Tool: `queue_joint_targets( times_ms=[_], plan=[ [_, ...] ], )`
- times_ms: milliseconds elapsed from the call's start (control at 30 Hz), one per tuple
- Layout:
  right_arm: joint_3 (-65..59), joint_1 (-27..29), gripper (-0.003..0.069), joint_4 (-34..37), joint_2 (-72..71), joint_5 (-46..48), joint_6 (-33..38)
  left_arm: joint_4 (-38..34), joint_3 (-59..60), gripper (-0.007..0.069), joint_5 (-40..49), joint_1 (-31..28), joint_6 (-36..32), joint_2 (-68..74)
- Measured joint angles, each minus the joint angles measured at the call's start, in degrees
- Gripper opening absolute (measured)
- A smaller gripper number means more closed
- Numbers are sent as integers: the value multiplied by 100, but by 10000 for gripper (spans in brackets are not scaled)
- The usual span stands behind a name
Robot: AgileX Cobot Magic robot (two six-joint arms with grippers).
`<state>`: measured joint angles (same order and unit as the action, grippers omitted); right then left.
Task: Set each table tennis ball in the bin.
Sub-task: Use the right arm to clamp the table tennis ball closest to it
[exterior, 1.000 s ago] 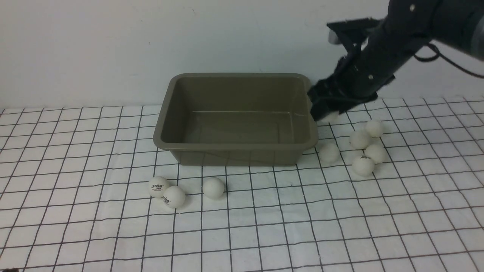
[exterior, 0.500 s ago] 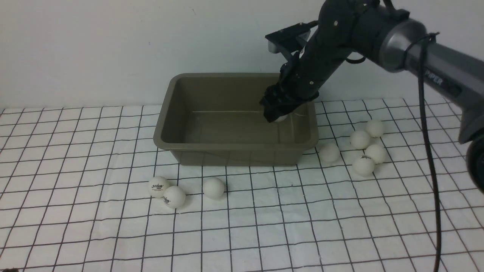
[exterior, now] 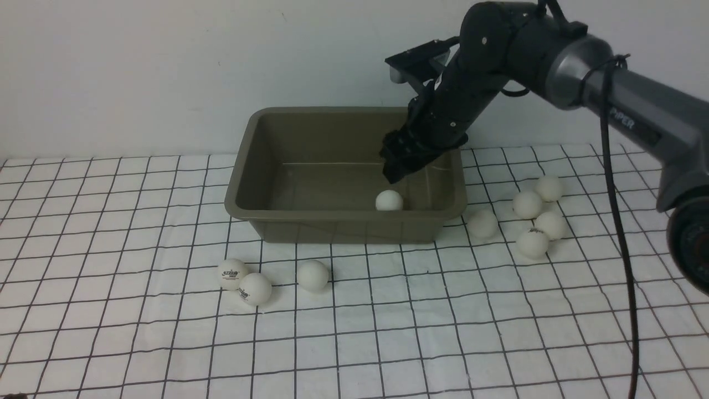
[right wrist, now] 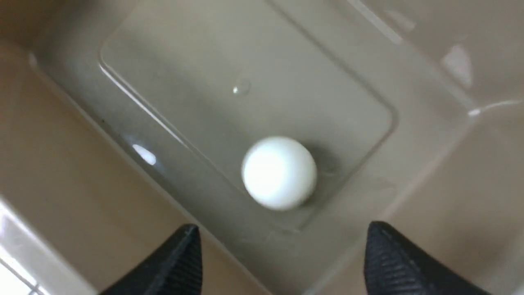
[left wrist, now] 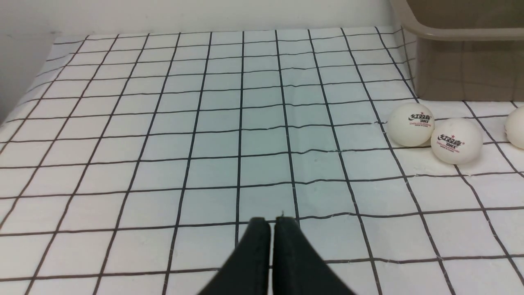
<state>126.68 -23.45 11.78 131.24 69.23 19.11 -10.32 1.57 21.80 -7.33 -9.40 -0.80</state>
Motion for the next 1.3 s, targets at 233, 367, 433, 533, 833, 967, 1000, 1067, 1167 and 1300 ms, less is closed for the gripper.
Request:
queue_joint_targets(
  times_ms=[233,367,433,533,833,967,1000,1067,1167,1300],
  plan=[
    [361,433,482,-708,-344,219,-457,0,0,-4,0,0,0,0],
    [375,1167,482,-899,-464,236,-773,0,0,-4,0,0,0,0],
    [352,1502,482,-838,-464,245,-835,0,0,-4,0,0,0,0],
    [184,1836,482,-565,-464,244,-864,0,0,-4,0,0,0,0],
    [-146,2080,482,-181,-7,258,-887,0,0,-4,0,0,0,0],
    [-146,2080,482,-179,251,251,-893,0,0,-4,0,0,0,0],
    [-146,2080,482,-187,274,245,-907,0,0,-4,0,0,0,0],
    [-146,2080,482,-209,349,239,-935,0,0,-4,0,0,0,0],
    [-146,2080,482,-224,454,230,-955,0,0,-4,0,0,0,0],
    [-146,2080,482,-257,631,218,-974,0,0,-4,0,0,0,0]
  ],
)
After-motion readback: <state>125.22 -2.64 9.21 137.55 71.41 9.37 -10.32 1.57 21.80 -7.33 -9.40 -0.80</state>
